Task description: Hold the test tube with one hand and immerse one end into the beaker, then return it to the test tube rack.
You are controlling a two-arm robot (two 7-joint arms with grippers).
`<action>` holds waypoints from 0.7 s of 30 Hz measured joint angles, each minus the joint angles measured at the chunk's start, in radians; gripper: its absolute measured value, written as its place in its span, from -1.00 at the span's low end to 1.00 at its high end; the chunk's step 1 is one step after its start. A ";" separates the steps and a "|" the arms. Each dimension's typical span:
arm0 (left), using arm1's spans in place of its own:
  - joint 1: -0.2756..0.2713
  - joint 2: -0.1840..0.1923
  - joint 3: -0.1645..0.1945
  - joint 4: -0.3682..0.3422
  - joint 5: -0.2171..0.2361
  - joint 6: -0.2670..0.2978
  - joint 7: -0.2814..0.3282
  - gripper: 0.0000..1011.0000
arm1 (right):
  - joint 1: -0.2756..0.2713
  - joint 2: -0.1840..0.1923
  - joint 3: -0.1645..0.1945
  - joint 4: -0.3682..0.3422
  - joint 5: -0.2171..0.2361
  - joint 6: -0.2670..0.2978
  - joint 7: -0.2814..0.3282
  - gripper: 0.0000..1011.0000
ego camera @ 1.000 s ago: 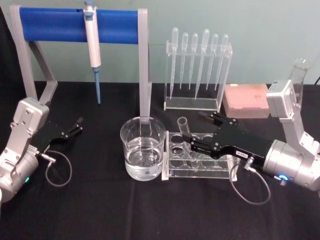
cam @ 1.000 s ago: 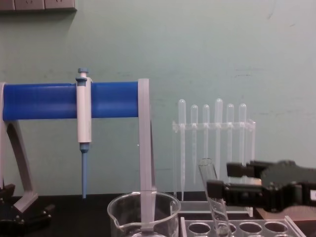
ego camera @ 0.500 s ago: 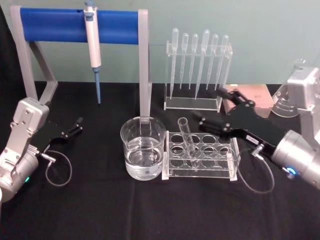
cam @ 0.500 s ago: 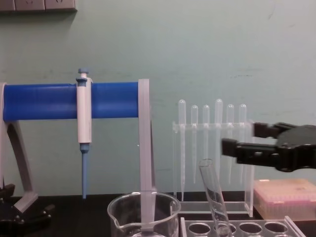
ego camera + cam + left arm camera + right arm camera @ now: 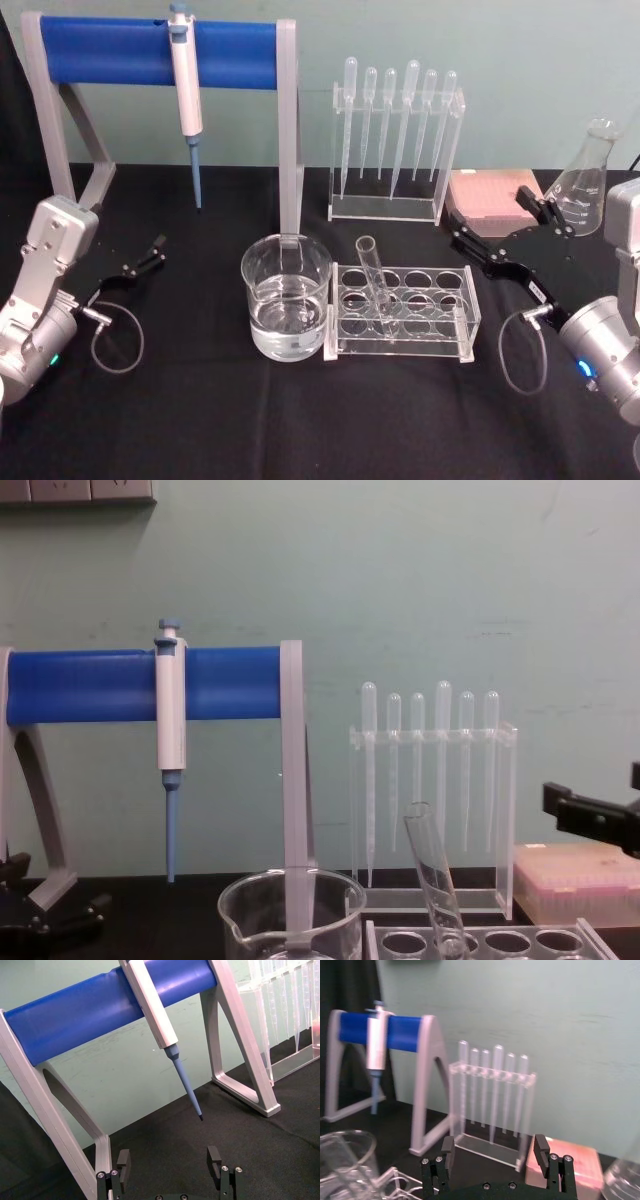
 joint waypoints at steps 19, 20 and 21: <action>0.000 0.000 0.000 0.000 0.000 0.000 0.000 0.98 | -0.007 -0.037 0.011 0.038 -0.026 0.005 0.000 0.98; 0.000 0.000 0.000 0.000 0.000 0.000 0.000 0.98 | -0.007 -0.037 0.011 0.037 -0.026 0.005 -0.001 0.98; 0.000 0.000 0.000 0.000 0.000 0.000 0.000 0.98 | -0.007 -0.037 0.011 0.037 -0.026 0.006 -0.002 0.98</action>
